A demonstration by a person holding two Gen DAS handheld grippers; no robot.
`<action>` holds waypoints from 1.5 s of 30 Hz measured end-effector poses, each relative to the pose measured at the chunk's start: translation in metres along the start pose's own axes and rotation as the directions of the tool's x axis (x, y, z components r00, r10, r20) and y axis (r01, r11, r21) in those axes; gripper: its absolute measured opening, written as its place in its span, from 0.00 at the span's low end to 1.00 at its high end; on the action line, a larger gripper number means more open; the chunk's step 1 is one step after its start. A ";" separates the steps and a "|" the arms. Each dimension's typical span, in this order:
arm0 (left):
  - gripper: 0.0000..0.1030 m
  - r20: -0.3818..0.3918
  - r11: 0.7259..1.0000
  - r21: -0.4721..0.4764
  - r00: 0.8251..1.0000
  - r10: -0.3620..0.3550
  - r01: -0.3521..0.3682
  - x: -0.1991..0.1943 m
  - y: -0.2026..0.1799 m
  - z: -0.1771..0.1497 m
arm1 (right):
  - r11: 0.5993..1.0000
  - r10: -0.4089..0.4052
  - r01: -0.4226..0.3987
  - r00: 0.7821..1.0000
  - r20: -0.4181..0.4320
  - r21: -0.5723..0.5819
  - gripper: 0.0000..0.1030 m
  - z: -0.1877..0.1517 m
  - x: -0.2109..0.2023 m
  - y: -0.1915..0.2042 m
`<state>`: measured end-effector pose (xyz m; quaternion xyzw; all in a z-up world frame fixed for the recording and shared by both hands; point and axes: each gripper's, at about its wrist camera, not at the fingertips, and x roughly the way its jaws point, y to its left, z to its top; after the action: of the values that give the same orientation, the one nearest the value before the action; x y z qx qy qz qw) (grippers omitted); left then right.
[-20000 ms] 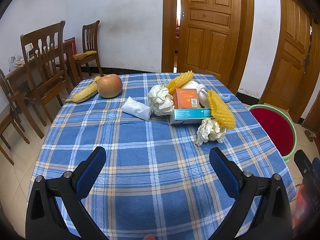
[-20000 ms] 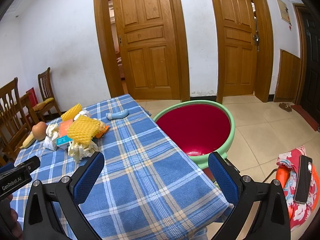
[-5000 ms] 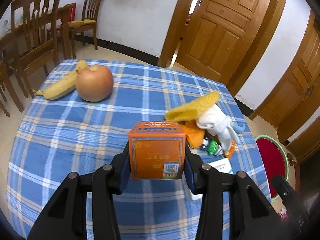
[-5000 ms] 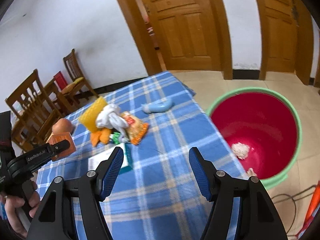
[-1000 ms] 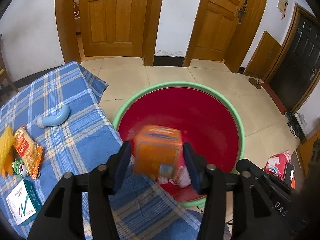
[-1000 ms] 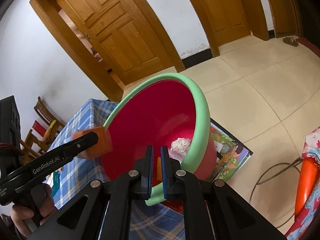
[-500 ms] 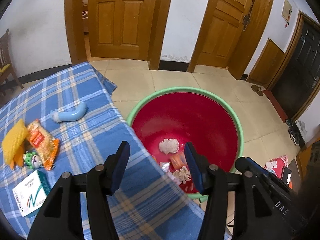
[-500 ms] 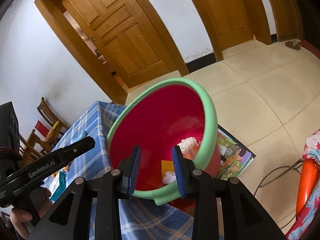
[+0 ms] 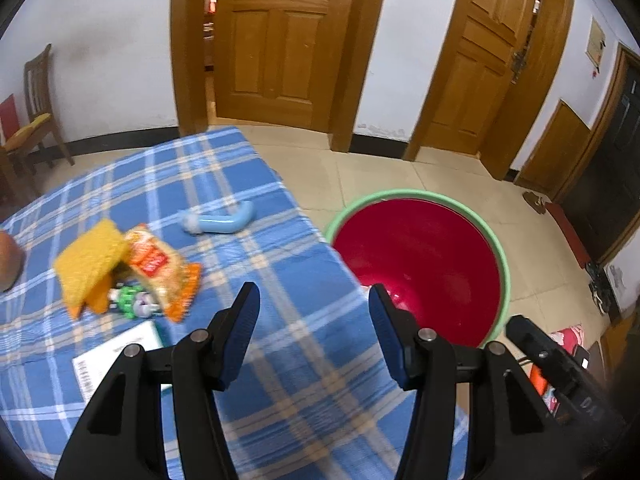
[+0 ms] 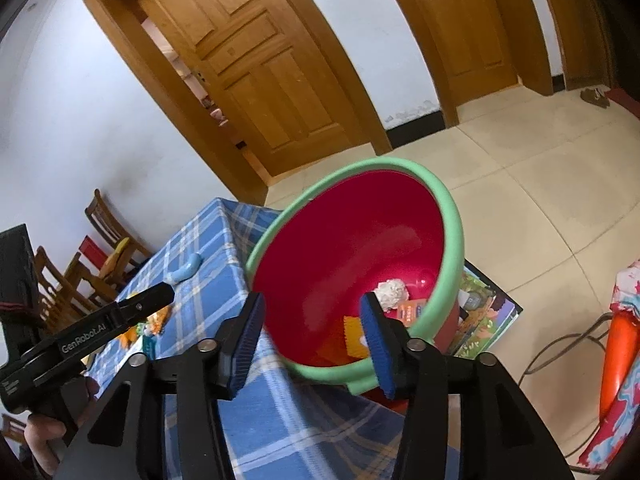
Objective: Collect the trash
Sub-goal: 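Move the left gripper back to the table toward the yellow foam net, then grasp the yellow foam net with the left gripper while the right gripper grasps the snack bag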
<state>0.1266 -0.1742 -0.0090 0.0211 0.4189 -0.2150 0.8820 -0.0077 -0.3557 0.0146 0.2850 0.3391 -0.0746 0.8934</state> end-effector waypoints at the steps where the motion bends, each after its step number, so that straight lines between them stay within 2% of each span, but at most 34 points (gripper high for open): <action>1: 0.55 0.004 1.000 -0.007 1.000 0.009 -0.009 -0.002 0.006 0.000 | 1.000 0.000 0.000 1.000 0.001 -0.005 0.52 0.000 -0.001 0.002; 4: 0.55 0.010 0.999 -0.030 0.999 0.037 -0.037 -0.007 0.023 0.002 | 1.000 0.003 -0.003 1.000 0.000 -0.014 0.55 -0.001 0.000 0.010; 18: 0.55 0.013 0.982 -0.094 0.986 0.167 -0.165 -0.013 0.098 0.007 | 0.998 0.016 -0.018 1.000 -0.024 -0.060 0.57 -0.002 0.009 0.042; 23: 0.55 -0.008 0.973 -0.096 0.977 0.212 -0.211 -0.006 0.120 0.006 | 0.996 0.027 -0.031 0.999 -0.044 -0.081 0.57 0.000 0.019 0.059; 28: 0.55 -0.004 0.956 -0.093 0.961 0.278 -0.277 0.005 0.138 0.008 | 0.993 0.031 -0.038 0.998 -0.063 -0.114 0.57 0.003 0.029 0.076; 33: 0.55 -0.038 0.961 -0.107 0.966 0.254 -0.257 0.020 0.151 0.006 | 0.989 0.038 -0.052 0.995 -0.095 -0.141 0.57 0.004 0.045 0.095; 37: 0.55 -0.030 0.961 -0.129 0.970 0.242 -0.244 0.025 0.160 0.005 | 0.984 0.039 -0.059 0.992 -0.122 -0.168 0.57 0.003 0.057 0.112; 39: 0.47 -0.020 0.961 -0.148 0.972 0.233 -0.233 0.025 0.166 0.005 | 0.980 0.035 -0.060 0.990 -0.133 -0.189 0.57 0.002 0.063 0.120; 40: 0.39 -0.016 0.960 -0.158 0.973 0.231 -0.231 0.024 0.168 0.004 | 0.979 0.032 -0.059 0.990 -0.138 -0.197 0.57 0.002 0.066 0.124; 45: 0.25 0.020 0.961 -0.237 0.988 0.151 -0.142 0.013 0.187 0.002 | 0.970 0.031 -0.071 0.984 -0.174 -0.233 0.57 -0.002 0.084 0.144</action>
<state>0.2095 -0.0102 -0.0445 -0.0564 0.4220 -0.0985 0.8994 0.1022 -0.2306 0.0247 0.1897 0.4127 0.0140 0.8908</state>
